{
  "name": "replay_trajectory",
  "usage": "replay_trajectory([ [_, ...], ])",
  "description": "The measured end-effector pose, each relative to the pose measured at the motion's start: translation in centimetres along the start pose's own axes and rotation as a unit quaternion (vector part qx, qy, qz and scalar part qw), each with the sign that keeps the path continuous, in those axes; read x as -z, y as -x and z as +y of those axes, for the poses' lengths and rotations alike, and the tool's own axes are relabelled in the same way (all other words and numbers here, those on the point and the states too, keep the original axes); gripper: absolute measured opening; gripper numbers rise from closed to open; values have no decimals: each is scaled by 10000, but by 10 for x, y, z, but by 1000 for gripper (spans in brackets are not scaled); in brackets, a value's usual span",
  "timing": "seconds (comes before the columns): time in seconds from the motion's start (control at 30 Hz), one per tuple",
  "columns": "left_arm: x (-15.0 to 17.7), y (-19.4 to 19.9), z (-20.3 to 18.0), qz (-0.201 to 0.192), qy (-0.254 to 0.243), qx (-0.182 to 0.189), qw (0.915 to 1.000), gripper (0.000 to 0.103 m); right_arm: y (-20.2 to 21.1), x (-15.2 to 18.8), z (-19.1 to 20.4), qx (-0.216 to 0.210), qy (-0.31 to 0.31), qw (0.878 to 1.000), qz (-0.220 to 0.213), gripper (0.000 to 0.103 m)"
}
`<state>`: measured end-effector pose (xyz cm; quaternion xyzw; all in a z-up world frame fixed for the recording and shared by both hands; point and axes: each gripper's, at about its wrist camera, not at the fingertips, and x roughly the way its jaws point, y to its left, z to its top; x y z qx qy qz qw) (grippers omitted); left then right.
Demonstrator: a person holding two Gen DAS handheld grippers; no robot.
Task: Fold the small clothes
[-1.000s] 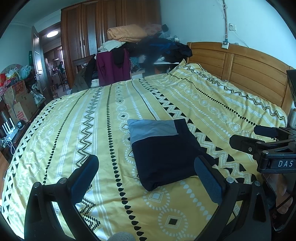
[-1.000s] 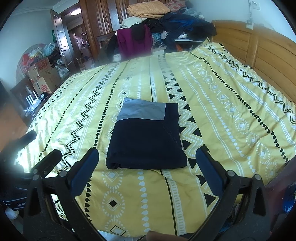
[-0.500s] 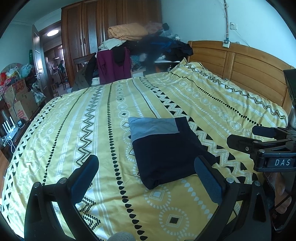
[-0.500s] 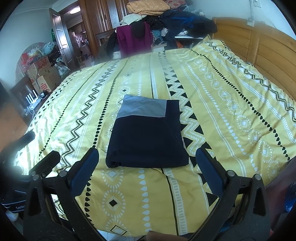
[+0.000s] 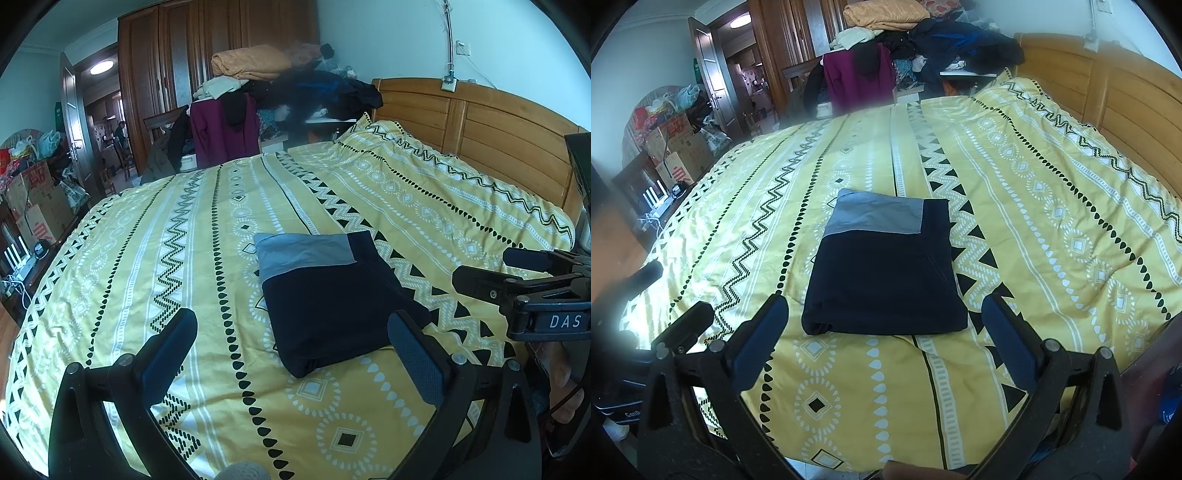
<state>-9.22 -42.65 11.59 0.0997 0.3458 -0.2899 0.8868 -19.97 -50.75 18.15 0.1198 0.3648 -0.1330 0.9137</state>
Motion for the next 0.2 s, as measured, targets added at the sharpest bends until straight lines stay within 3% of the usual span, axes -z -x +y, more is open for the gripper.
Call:
replay_trajectory([
  [0.2, 1, -1, 1, 2, -5, -1, 10000, 103, -1, 0, -1, 35, -24, 9999, -96, 103],
])
